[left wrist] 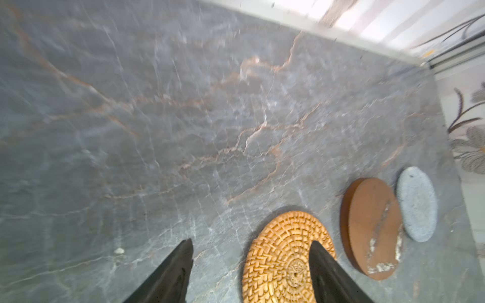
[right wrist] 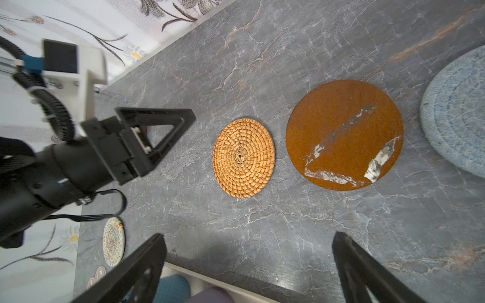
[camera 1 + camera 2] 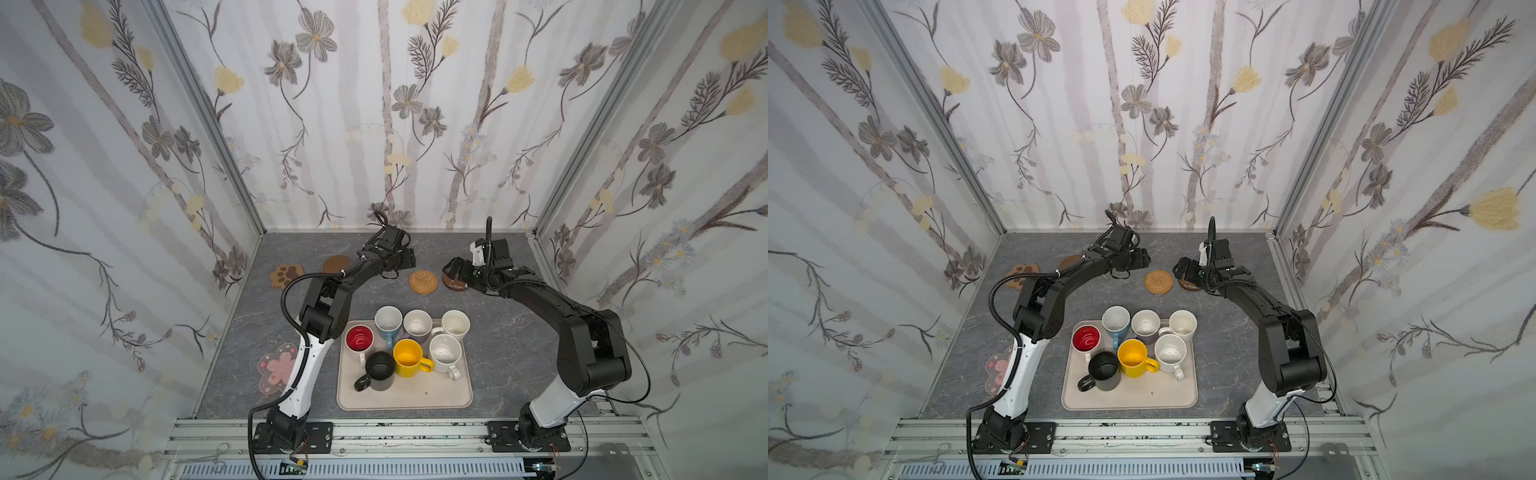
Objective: Place cups on coasters
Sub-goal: Move the coaster to the top-center of the table.
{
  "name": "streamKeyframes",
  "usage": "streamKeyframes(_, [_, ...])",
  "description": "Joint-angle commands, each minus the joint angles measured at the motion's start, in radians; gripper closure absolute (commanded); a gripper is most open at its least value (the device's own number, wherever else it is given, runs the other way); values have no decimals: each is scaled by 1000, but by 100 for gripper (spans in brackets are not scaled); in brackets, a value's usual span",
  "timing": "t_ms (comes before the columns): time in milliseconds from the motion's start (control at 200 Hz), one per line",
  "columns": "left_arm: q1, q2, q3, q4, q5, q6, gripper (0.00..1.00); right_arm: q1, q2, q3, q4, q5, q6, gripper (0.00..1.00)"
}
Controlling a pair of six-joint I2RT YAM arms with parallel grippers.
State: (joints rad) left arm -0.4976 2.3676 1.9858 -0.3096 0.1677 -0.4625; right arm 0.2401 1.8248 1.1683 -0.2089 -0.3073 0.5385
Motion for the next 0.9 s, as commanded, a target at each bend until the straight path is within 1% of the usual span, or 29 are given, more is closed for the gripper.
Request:
streamKeyframes(0, [45,-35,2,-3,-27,18,19,8,-3,6,55,7,-22,0])
streamKeyframes(65, [86,-45,-9,-3,-25,15,15,18,7,22,54,8,-31,0])
streamKeyframes(145, [146,-52,-23,-3,-19,18,13,32,21,47,42,13,-42,0])
streamKeyframes(260, [220,-51,-35,-1,-22,45,12,52,38,71,40,14,-51,0])
streamKeyframes(440, [311,-37,-35,-2,-27,94,12,80,60,99,43,12,-63,0])
streamKeyframes(704, [412,-21,-68,0,-37,116,12,98,85,131,38,-9,-75,0])
streamKeyframes(894, [436,-21,-126,6,-49,125,12,99,91,134,36,-16,-76,0])
